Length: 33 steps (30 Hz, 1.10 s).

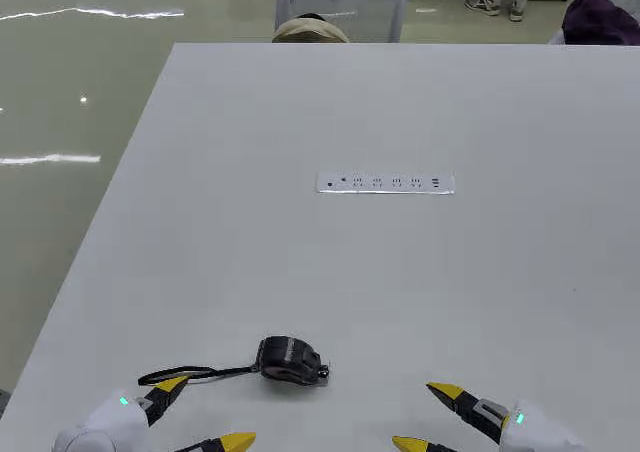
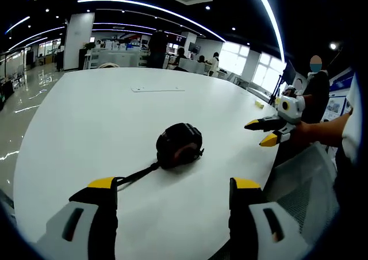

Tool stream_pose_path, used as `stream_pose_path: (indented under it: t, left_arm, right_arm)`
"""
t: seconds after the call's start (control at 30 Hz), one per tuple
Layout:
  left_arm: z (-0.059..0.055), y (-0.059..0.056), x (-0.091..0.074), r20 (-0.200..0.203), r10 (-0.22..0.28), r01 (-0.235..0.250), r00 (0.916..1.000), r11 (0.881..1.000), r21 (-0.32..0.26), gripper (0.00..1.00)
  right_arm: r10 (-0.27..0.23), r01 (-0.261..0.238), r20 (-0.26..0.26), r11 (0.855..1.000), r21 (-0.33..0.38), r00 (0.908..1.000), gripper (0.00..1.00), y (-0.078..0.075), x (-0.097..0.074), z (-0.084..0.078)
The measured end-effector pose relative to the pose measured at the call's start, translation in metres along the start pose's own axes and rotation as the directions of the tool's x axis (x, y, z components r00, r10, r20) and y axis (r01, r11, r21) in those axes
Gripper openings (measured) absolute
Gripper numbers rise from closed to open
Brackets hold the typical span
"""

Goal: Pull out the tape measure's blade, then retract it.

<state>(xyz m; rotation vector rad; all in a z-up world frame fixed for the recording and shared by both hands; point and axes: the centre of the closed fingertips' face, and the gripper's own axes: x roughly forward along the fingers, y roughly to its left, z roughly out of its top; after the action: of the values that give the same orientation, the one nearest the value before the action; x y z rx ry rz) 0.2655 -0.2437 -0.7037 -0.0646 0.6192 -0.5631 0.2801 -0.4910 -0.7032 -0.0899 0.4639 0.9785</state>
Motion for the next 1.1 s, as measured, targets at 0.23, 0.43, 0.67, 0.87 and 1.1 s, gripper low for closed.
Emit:
stream_pose_path:
  t: [0.23, 0.43, 0.67, 0.87, 1.1]
  left_arm:
    - [-0.003, 0.002, -0.007, 0.002, 0.009, -0.009, 1.0, 1.0, 0.001, 0.79]
    - [-0.008, 0.002, -0.013, 0.005, 0.018, -0.018, 0.9998, 1.0, -0.013, 0.81]
    - [-0.015, 0.004, -0.018, 0.006, 0.026, -0.026, 0.9996, 0.999, -0.032, 0.82]
    - [-0.019, 0.009, -0.023, 0.008, 0.039, -0.039, 0.9992, 0.999, -0.038, 0.83]
    - [-0.023, 0.011, -0.028, 0.008, 0.045, -0.045, 0.9989, 0.998, -0.044, 0.84]
  right_arm:
    - [-0.019, 0.019, -0.006, 1.0, 0.009, 0.9998, 0.58, -0.001, -0.009, -0.003]
    - [-0.035, 0.035, -0.011, 0.999, 0.013, 0.9993, 0.62, -0.001, -0.016, -0.006]
    - [-0.046, 0.046, -0.009, 0.999, 0.028, 0.9989, 0.66, 0.0, -0.021, -0.009]
    - [-0.05, 0.05, -0.001, 0.998, 0.029, 0.9988, 0.67, 0.0, -0.023, -0.008]
    - [-0.055, 0.055, -0.002, 0.998, 0.039, 0.9985, 0.68, 0.001, -0.026, -0.011]
